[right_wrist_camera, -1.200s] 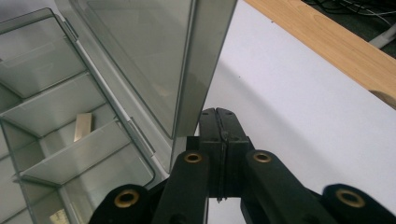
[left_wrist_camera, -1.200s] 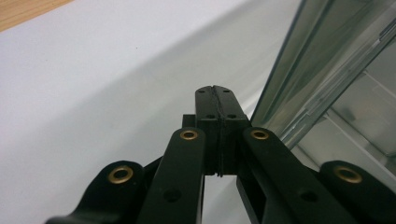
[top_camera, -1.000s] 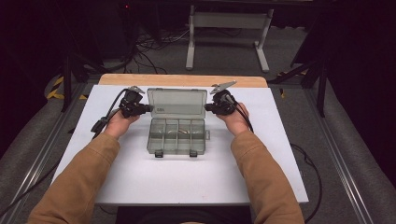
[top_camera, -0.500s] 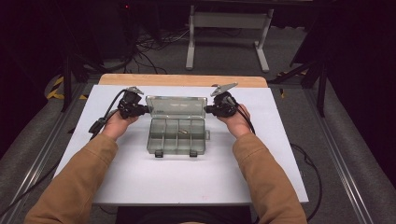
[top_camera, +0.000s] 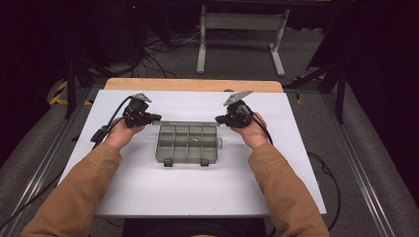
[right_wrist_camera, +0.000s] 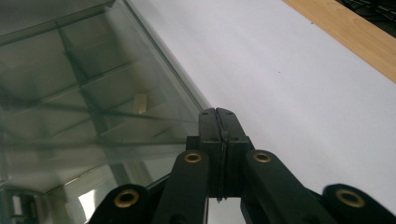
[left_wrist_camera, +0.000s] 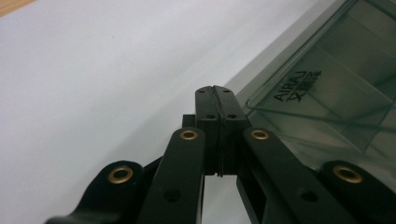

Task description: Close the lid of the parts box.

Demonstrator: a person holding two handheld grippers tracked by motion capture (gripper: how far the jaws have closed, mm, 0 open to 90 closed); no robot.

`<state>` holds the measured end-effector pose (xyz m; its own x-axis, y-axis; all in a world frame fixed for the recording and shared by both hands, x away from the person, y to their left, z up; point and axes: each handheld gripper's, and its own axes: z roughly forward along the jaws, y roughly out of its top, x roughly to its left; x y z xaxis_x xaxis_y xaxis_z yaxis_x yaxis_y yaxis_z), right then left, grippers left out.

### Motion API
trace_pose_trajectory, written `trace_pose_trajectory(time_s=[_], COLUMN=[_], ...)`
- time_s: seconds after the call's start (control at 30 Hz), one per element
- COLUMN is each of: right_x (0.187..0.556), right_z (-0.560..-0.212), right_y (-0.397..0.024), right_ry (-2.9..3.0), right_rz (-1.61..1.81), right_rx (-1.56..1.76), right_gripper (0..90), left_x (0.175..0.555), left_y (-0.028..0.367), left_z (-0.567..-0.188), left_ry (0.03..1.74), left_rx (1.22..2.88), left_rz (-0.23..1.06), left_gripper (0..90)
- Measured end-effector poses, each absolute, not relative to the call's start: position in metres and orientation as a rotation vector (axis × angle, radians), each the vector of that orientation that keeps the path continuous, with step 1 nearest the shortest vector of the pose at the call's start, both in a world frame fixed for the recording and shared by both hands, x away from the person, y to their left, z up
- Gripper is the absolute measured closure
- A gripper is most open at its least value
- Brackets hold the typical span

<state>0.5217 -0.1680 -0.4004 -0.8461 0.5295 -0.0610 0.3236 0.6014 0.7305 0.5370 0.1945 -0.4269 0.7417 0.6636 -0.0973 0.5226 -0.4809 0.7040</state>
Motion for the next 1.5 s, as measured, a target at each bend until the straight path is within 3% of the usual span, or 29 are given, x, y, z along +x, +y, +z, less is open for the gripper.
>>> trace_pose_trajectory(time_s=[0.4, 0.97, 1.5], right_x=[0.504, 0.475, 0.457], right_z=[-0.397, -0.386, -0.392], right_y=[-0.166, -0.156, -0.148], right_ry=[2.591, 2.637, 2.697], right_rz=[1.104, 1.109, 1.08], right_rx=[0.634, 0.566, 0.535], right_gripper=[90.0, 90.0, 90.0], left_x=[0.522, 0.491, 0.471], left_y=[0.197, 0.193, 0.185], left_z=[-0.419, -0.397, -0.4], left_ry=[0.851, 0.703, 0.62], left_rx=[2.198, 2.278, 2.343], left_rz=[0.235, 0.12, 0.077], left_gripper=[89.8, 89.6, 89.7])
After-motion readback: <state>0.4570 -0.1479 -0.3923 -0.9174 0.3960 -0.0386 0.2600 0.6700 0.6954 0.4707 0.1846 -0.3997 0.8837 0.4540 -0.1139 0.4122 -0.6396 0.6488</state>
